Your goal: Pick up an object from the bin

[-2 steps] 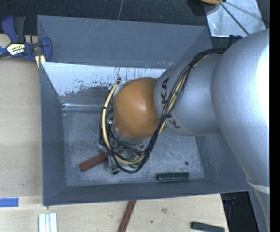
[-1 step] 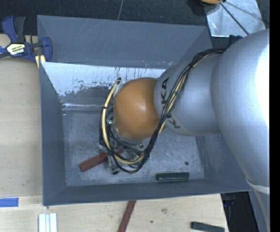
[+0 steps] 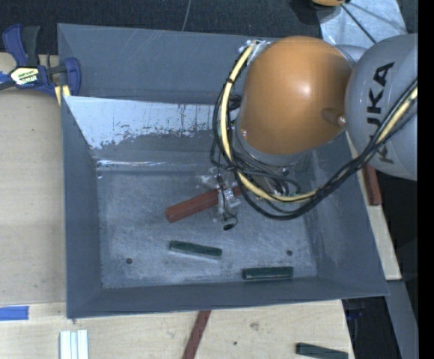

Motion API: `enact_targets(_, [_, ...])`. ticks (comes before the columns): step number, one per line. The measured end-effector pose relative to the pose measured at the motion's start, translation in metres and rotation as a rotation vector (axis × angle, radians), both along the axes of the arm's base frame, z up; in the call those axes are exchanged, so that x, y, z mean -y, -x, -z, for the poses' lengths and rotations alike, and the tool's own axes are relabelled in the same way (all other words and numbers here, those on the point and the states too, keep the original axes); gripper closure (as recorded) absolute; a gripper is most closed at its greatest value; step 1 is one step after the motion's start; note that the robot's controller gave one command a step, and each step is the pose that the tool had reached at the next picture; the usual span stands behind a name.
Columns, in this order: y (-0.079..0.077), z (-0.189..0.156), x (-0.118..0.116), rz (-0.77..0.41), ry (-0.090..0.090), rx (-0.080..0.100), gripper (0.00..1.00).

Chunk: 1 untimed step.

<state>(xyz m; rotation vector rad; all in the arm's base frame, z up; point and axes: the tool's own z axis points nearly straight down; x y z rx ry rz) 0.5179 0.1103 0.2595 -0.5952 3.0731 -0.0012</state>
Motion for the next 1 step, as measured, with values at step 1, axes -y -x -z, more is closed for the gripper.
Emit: enact_targets(1, [0.0010, 0.0029, -0.0006, -0.001, 0.000, -0.006, 1.00])
